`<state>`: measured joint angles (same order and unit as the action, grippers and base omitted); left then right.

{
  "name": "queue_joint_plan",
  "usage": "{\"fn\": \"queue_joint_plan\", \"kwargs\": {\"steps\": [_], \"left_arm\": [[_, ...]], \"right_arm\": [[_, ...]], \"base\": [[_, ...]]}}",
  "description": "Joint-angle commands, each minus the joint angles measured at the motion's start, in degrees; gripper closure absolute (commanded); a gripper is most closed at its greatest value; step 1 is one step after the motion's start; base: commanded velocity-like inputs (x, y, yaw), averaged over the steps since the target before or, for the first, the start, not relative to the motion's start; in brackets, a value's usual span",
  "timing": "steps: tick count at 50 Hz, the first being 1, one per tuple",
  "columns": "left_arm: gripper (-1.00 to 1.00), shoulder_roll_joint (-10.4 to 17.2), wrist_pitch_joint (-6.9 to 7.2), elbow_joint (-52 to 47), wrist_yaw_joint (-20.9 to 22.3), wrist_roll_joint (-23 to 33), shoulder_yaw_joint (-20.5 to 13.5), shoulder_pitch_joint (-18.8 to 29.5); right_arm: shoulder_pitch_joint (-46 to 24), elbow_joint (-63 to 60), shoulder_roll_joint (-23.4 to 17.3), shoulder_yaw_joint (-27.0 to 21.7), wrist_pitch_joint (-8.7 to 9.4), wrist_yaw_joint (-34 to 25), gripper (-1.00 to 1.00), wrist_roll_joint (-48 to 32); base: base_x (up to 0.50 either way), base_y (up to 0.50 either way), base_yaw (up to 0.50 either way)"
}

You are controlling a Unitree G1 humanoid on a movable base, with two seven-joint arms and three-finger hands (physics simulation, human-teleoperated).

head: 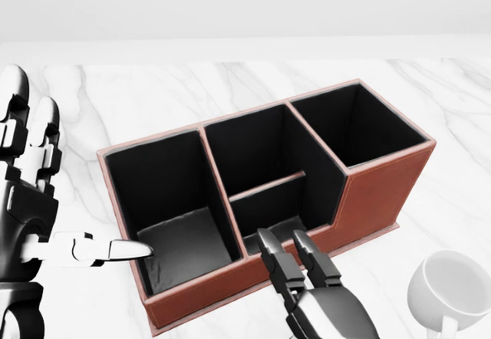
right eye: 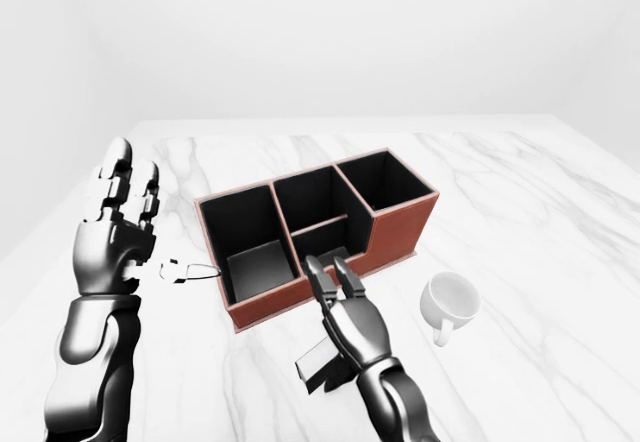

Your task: Pick up the book and place it in the front compartment of the caddy.

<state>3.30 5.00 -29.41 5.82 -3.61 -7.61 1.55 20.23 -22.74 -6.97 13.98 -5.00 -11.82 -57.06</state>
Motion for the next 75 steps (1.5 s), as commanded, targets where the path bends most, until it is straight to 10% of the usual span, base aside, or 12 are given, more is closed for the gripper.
{"fn": "queue_joint_plan", "kwargs": {"steps": [1, 75], "left_arm": [[-1.00, 0.0, 0.00, 0.4, 0.0, 0.0, -0.1, 0.1], [-1.00, -0.1, 0.00, 0.2, 0.1, 0.5, 0.4, -0.3]], "right_arm": [[-0.3, 0.9, 0.0, 0.3, 0.00, 0.3, -1.00, -0.9], [0.9, 8.1, -1.6, 3.9, 0.00, 6.6, -1.00, -3.7]], "base": [[0.00, 0.00, 0.00], [0.00, 0.00, 0.00]]}}
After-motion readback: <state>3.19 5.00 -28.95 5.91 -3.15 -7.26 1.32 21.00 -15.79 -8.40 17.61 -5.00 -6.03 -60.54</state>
